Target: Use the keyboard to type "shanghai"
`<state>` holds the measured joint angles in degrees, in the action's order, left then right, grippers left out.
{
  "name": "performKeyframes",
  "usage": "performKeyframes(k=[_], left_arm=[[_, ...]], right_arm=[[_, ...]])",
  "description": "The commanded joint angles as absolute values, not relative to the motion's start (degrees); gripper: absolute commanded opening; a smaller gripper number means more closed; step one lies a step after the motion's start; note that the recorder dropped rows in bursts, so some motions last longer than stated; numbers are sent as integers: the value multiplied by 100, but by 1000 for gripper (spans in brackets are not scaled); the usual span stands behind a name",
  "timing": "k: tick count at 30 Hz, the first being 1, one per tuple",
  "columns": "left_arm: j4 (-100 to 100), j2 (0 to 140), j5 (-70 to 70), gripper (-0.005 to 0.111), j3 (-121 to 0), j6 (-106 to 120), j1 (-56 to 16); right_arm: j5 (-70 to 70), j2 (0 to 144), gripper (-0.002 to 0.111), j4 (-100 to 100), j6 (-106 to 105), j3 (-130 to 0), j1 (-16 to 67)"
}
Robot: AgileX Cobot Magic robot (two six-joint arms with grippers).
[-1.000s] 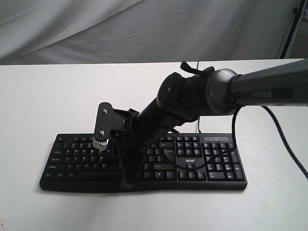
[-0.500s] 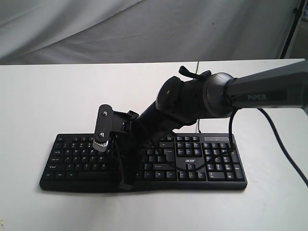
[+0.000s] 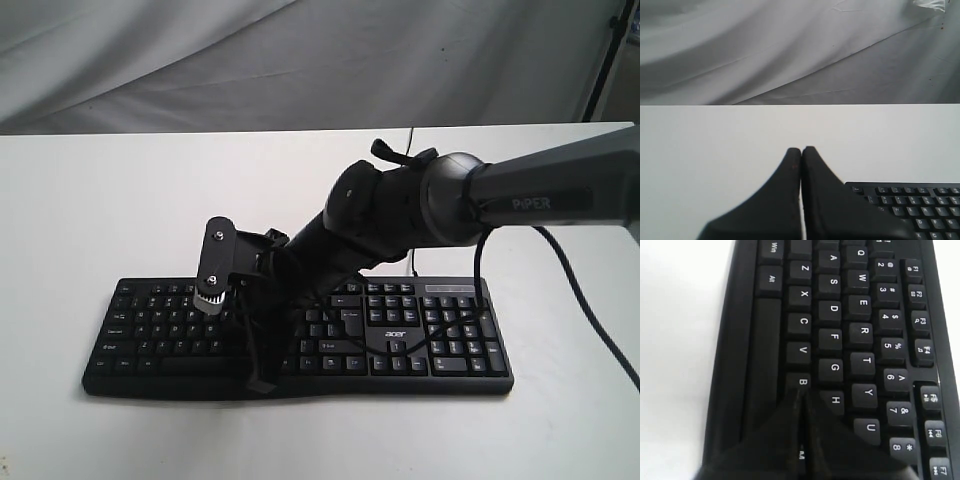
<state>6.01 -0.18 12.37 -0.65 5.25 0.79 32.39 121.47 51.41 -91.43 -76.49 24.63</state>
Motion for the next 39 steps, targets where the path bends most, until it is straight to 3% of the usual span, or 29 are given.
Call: performKeyframes(k=[1, 39], left_arm=[[624, 0, 1223, 1, -61, 518, 56], [624, 0, 1223, 1, -61, 518, 56]], right_arm=[[3242, 12149, 0, 5287, -9280, -7641, 2457], [3273, 12379, 0, 5291, -9503, -7641, 2465]])
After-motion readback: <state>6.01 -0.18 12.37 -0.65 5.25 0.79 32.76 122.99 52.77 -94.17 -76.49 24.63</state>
